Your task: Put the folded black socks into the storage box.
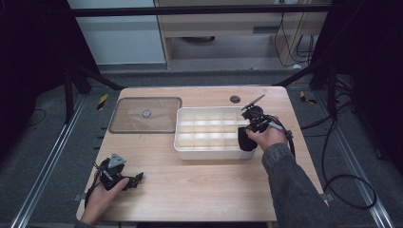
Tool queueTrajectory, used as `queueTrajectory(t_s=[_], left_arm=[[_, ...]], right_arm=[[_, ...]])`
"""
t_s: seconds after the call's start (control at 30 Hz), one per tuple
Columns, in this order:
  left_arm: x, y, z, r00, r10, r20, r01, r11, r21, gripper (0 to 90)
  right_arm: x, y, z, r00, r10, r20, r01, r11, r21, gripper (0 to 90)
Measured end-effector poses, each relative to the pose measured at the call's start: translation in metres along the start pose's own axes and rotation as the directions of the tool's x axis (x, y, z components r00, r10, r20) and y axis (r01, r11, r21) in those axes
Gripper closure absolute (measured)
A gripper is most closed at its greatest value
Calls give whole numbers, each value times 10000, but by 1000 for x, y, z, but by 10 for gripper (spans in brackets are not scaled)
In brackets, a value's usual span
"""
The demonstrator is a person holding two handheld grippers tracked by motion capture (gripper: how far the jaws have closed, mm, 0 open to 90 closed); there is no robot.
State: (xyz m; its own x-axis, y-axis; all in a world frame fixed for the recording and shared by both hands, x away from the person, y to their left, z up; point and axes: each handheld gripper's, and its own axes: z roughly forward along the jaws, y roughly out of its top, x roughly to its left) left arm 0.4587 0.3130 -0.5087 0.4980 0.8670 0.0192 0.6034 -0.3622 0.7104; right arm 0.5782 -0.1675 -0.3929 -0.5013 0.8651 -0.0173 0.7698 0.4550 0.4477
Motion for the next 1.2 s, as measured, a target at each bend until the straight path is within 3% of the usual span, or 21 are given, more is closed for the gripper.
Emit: queueTrajectory(t_s=[0.33,0.4,0.57,1.2], left_arm=[[0,0,0,10000,-6,-13,6,10000,2,0],[0,0,0,10000,-7,-13,7,10000,2,0],[0,0,0,10000,-7,-13,7,10000,2,0],[-1,0,0,10000,-24,-33,24,10000,-4,0]], right_arm=[[-2,-13,5,9999,114,9,-114,9999,-9,900],[-1,-14,5,9994,343,-74,-343,9994,4,900],[1,-17,7,9999,130,-37,-129,9999,49,900],[4,-23,11,9996,252,-85,-251,9997,67,900]])
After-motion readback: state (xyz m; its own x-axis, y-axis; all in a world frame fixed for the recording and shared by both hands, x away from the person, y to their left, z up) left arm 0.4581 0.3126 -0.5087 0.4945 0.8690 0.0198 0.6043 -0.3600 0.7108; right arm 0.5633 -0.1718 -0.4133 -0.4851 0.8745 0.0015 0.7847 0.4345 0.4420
